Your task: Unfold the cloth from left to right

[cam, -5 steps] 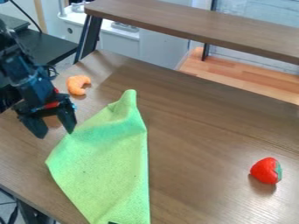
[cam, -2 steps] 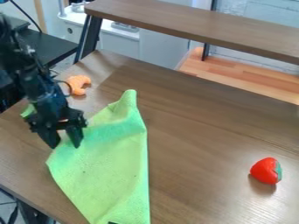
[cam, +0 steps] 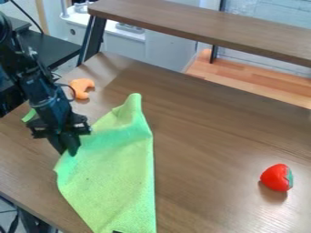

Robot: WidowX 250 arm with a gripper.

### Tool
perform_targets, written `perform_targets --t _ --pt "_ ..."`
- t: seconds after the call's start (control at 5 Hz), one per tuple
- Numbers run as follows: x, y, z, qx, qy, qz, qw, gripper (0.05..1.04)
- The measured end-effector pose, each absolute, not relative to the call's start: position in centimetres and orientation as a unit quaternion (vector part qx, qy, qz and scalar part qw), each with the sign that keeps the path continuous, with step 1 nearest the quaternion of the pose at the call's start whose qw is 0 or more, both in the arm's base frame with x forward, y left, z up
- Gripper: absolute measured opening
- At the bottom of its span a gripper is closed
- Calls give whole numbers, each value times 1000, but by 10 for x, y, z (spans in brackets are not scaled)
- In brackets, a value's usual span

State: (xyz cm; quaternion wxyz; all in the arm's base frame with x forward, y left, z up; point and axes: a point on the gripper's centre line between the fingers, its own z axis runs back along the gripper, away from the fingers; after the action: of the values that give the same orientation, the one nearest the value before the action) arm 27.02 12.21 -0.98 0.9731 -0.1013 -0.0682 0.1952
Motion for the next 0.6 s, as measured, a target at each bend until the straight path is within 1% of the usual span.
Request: perform_targets --t 0.2,0.4,0.6 --pt "270 116 5 -116 -73 176 975 60" --pt "278 107 22 -138 -78 180 971 50" --pt "292 85 34 -151 -83 188 967 50"
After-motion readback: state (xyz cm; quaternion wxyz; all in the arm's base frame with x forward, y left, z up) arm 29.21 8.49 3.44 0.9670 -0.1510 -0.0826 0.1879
